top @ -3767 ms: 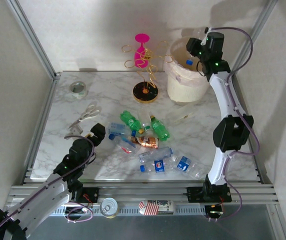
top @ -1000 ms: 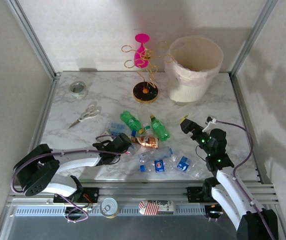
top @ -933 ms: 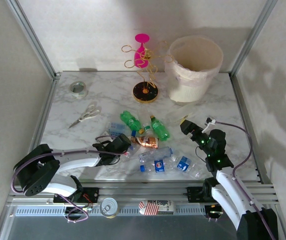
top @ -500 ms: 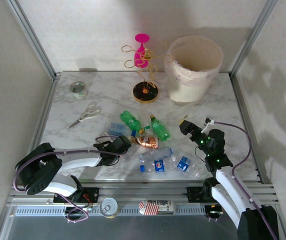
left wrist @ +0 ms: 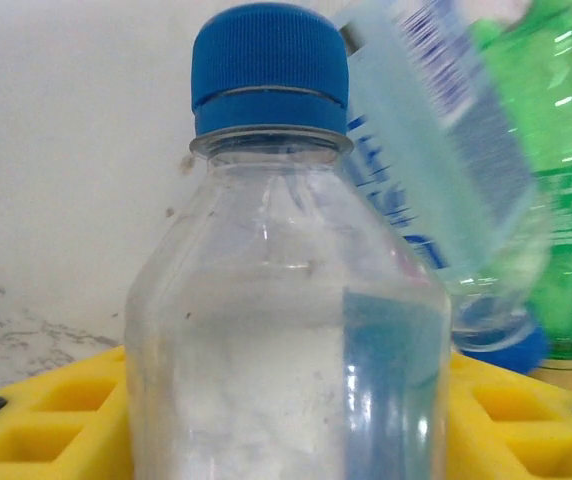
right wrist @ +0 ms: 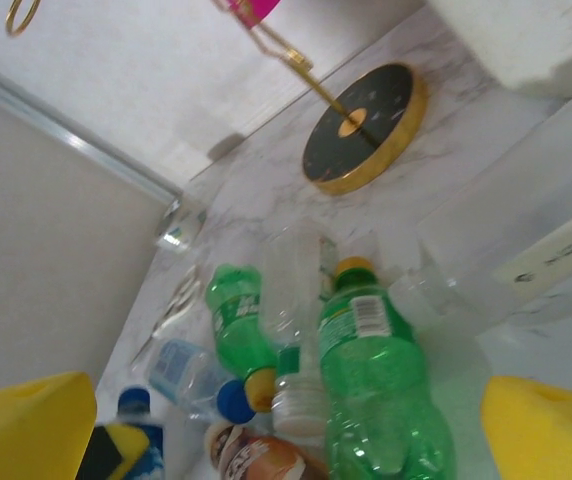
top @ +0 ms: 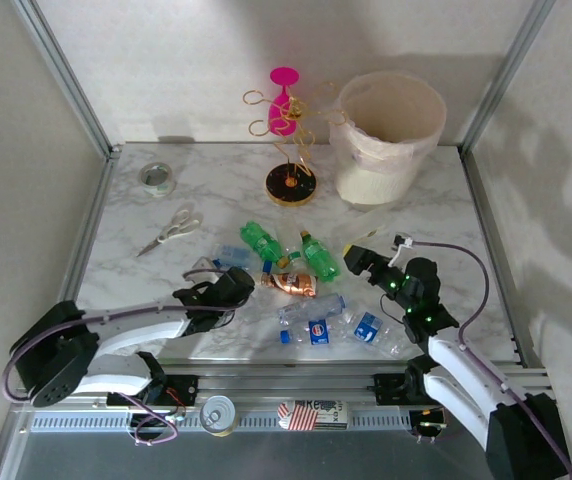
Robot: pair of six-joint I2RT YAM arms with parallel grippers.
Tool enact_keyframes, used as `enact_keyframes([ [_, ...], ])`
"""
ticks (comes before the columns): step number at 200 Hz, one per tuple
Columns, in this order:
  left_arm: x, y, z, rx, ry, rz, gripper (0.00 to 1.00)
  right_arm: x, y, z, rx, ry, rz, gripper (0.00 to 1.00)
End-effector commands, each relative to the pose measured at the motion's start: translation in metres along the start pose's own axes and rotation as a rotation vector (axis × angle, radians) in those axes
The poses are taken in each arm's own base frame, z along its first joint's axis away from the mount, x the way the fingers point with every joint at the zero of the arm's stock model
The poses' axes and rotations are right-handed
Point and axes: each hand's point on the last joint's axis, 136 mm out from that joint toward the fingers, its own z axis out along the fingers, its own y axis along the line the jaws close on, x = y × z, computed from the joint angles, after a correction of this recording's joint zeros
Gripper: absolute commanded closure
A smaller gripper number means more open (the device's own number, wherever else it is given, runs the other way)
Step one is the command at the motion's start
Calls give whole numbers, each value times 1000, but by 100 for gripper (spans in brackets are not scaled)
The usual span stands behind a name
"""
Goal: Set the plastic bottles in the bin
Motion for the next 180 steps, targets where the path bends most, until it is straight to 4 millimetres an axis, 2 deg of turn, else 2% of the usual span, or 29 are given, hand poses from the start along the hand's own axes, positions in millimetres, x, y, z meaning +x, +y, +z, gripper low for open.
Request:
enact_keyframes([
  [1,-31,-16,-18,73,-111,-25,48,-7,41,7,-133,-5,-100,1],
  [30,-55,-54,-45,239,-164,-45,48,12,77,21,-240,73,-170,1],
  [53,-66,-75,-61,344,-188,-74,49,29,113,34,-348,146,-221,2],
  [70,-70,-87,-67,392,-198,-86,49,41,136,46,-400,192,-269,2],
  [75,-70,-90,-67,401,-199,-88,49,50,149,47,-431,219,-287,2],
  [92,-71,-99,-69,431,-197,-93,49,67,170,57,-482,269,-319,2],
  [120,-70,-110,-71,460,-189,-89,48,93,188,73,-530,339,-333,5],
  [180,-75,-106,-79,513,-181,-131,48,128,206,93,-589,439,-319,10],
])
